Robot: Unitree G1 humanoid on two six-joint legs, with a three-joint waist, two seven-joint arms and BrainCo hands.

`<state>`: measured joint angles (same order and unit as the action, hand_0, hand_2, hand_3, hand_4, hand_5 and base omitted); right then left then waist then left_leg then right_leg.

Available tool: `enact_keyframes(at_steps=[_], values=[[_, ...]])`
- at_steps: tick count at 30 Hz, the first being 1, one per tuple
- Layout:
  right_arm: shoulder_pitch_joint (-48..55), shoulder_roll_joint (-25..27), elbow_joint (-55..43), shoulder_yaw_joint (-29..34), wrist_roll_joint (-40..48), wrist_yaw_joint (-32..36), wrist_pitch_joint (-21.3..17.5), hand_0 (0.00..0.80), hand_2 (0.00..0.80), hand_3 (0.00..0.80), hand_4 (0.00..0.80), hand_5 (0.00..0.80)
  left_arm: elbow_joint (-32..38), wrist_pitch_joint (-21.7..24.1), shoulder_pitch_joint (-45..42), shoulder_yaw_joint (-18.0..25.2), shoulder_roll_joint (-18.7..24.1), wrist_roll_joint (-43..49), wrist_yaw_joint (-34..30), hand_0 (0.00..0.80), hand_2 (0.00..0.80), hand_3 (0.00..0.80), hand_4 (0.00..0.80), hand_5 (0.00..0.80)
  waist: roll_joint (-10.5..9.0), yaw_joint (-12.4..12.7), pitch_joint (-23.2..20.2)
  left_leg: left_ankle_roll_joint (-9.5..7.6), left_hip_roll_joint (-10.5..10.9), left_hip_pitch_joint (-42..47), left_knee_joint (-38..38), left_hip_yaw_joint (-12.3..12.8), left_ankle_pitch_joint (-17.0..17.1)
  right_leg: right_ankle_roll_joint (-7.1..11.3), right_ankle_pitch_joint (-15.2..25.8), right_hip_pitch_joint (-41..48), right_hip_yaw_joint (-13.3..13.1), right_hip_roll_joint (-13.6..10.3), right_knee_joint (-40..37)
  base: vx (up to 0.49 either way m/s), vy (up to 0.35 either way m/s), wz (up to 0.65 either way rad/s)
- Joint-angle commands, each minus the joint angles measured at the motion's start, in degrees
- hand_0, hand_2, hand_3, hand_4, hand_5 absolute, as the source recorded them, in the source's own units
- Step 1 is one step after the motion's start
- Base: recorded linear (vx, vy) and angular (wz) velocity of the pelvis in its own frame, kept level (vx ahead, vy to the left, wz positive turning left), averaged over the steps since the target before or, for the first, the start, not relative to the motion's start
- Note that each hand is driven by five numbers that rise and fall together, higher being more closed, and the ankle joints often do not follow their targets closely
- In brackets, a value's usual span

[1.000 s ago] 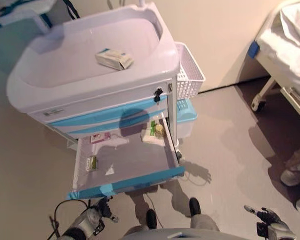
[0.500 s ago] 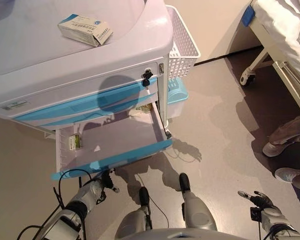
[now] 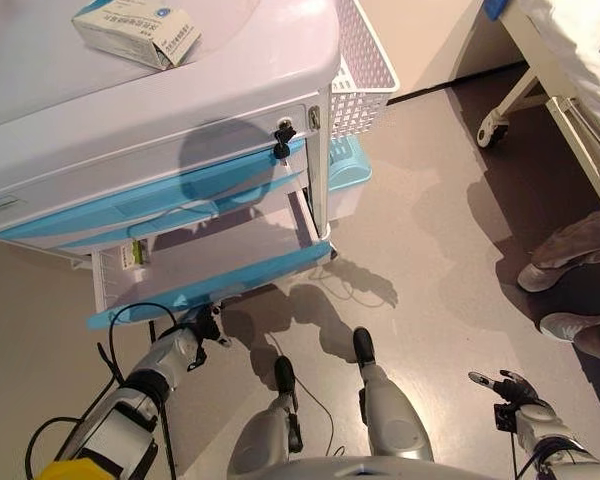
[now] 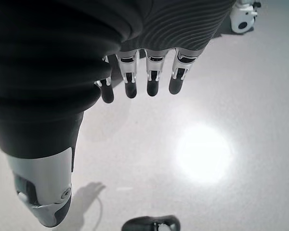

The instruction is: Open the drawer and pick up the medicine

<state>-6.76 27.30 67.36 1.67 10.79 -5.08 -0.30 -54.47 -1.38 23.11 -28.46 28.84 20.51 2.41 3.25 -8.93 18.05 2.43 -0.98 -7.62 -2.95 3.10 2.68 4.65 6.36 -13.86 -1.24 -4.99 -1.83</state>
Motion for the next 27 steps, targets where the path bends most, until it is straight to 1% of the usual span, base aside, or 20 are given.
enact_keyframes(at_steps=[1,9,13,15,21,27], values=[[0.1,-0.1,-1.1,-2.7,0.9,0.1,-1.6,0.0,0.0,0.0,0.0,0.0,0.0,0.5,3.4,3.6,4.0,-1.9,2.9,0.0,0.0,0.0,0.0,0.0,-2.94,-0.8,-2.1,-1.99,3.0,-7.4,9.6,-3.1,-3.9,1.59,-2.5,-4.1,0.4,-0.4,7.0,0.0,0.0,0.0],[0.0,-0.3,-2.0,-3.8,0.8,0.6,-2.0,0.0,0.0,0.0,0.0,0.0,0.2,0.5,7.7,3.9,8.0,-2.5,3.8,0.0,0.0,0.0,0.0,0.0,-4.21,-1.1,-1.2,-1.9,2.8,-8.9,9.9,-2.9,-3.5,1.69,-1.6,-5.3,0.4,-0.3,6.7,0.0,0.0,0.0],[0.1,-0.3,-2.2,-4.0,0.9,0.6,-2.2,0.0,0.0,0.0,0.0,0.0,0.4,0.5,9.1,3.9,9.4,-2.6,4.1,0.0,0.0,0.0,0.0,0.0,-4.57,-1.2,-1.1,-1.88,2.8,-9.4,10.2,-2.8,-3.5,1.72,-1.4,-5.7,0.3,-0.3,6.7,0.0,0.0,0.0],[0.0,-0.4,-2.5,-4.4,1.0,0.8,-2.3,0.0,0.0,0.0,0.0,0.0,0.3,0.4,10.4,4.2,10.7,-3.0,4.7,0.0,0.0,0.0,0.0,0.0,-4.76,-1.3,-1.0,-1.91,2.7,-9.7,10.3,-2.8,-3.5,1.77,-1.2,-6.0,0.2,-0.2,6.6,0.0,0.0,0.0],[-0.2,-0.6,-3.4,-5.1,1.1,1.0,-2.4,0.0,0.0,0.0,0.0,0.0,0.6,0.4,12.0,4.2,12.6,-3.4,5.0,0.0,0.0,0.0,0.0,0.0,-5.22,-1.4,-0.7,-1.88,2.6,-10.4,10.6,-2.6,-3.6,1.77,-1.0,-6.6,0.1,-0.2,6.6,0.0,0.0,0.0],[0.1,-0.6,-4.7,-5.8,1.3,1.3,-2.9,0.0,0.0,0.0,0.0,0.0,1.3,0.5,13.9,4.3,15.1,-3.5,5.4,0.0,0.0,0.0,0.0,0.0,-6.1,-1.6,-0.1,-1.99,2.7,-12.2,12.3,-2.2,-4.2,1.77,-0.8,-7.9,-0.3,-0.1,6.8,0.002,0.001,-0.03]])
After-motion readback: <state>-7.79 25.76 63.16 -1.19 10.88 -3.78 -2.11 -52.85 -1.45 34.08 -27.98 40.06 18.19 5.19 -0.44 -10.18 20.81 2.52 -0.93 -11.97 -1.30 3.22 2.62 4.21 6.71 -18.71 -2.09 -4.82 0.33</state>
